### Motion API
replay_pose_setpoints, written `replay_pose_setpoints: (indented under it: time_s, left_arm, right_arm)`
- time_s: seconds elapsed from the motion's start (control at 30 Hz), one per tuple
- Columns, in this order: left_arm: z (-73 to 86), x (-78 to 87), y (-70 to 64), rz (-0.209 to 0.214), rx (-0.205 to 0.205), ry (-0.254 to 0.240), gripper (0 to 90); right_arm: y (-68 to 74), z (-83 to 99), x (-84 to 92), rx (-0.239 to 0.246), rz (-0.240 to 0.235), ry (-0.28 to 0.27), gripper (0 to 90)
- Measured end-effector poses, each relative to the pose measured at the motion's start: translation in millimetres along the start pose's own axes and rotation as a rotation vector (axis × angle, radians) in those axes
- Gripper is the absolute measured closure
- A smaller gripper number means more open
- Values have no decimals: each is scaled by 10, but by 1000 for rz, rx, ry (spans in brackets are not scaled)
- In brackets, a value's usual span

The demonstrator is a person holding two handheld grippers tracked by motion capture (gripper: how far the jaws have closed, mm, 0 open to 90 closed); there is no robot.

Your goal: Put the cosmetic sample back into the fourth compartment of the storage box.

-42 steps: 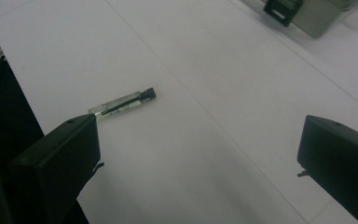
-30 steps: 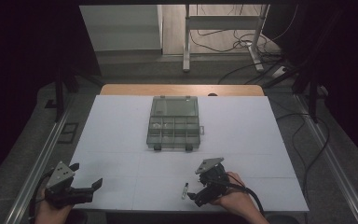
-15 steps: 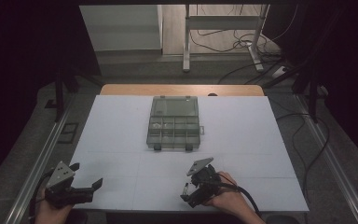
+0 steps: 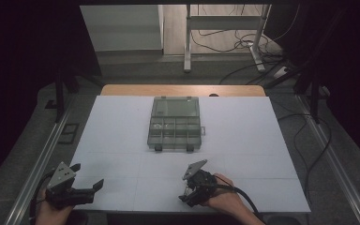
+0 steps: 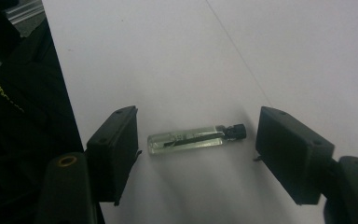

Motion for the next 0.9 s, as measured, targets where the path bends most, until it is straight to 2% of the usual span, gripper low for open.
replay_pose_setpoints:
  time_s: [0.33, 0.9]
  left_arm:
    - [-2, -1, 0, 3, 0, -1, 14]
    - [-1, -1, 0, 2, -3, 0, 14]
  right_arm:
    - [-17, -8, -46, 32, 19, 9, 387]
    - [-14, -6, -43, 30, 22, 11, 392]
Point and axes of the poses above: each handheld gripper's, and its own axes: x roughly backward along the jaws, z roughly out of its underside, y roughly to its left, the point moved 8 cm from there along -x, roughly forward along the jaws, and after that the axes turned 5 degrees about y, right-handed, at the moved point
